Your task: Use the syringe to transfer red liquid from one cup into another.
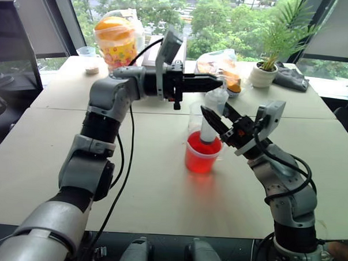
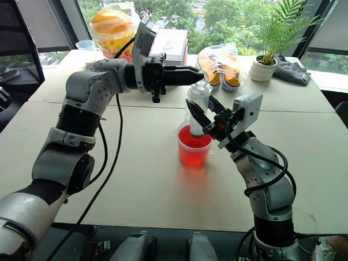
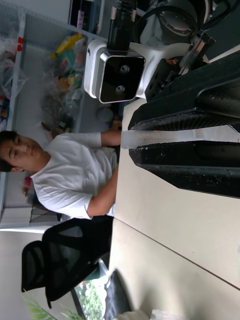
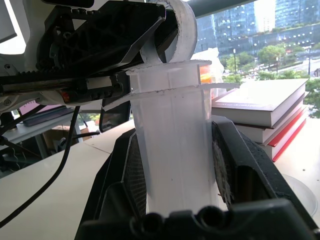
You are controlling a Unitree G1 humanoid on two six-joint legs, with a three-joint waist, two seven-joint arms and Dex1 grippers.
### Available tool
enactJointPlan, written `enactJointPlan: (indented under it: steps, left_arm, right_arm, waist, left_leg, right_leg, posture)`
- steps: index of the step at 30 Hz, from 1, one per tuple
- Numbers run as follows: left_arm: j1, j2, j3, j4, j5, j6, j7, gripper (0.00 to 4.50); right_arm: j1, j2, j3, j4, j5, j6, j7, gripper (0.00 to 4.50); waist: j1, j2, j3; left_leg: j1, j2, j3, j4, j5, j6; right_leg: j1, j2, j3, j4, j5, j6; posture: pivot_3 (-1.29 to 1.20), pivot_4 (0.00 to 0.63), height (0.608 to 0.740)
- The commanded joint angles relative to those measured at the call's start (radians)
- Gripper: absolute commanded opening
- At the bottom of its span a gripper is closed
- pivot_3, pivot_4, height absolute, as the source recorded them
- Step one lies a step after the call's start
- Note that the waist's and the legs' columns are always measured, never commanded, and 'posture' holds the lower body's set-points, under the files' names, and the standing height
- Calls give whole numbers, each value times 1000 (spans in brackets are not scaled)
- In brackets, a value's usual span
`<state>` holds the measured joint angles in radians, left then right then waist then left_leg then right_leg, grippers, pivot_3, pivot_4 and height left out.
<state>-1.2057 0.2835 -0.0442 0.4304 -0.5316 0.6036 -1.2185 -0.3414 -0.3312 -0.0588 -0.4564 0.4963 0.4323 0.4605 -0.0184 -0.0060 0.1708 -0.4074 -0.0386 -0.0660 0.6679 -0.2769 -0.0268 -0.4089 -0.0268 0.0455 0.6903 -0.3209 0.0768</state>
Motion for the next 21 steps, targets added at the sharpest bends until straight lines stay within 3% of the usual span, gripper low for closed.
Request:
enactJointPlan:
  steps: [1, 21]
  left_arm:
    - [-116, 16, 126, -32, -54, -46, 69, 50]
    - [-136, 15, 142, -34, -65, -47, 81, 50]
  right_arm:
    - [57, 2, 96, 13, 0, 38, 45, 1437]
    - [79, 2, 105, 20, 2, 36, 49, 1437]
  waist:
    - [0, 0, 0]
    - [0, 0, 0]
  left_leg:
    - [0, 0, 0, 0, 0, 0]
    - [0, 0, 0, 0, 0, 0]
  right_leg:
    - [0, 0, 0, 0, 0, 0]
    - [0, 0, 0, 0, 0, 0]
  posture:
    - [0, 150, 740]
    - [0, 150, 740]
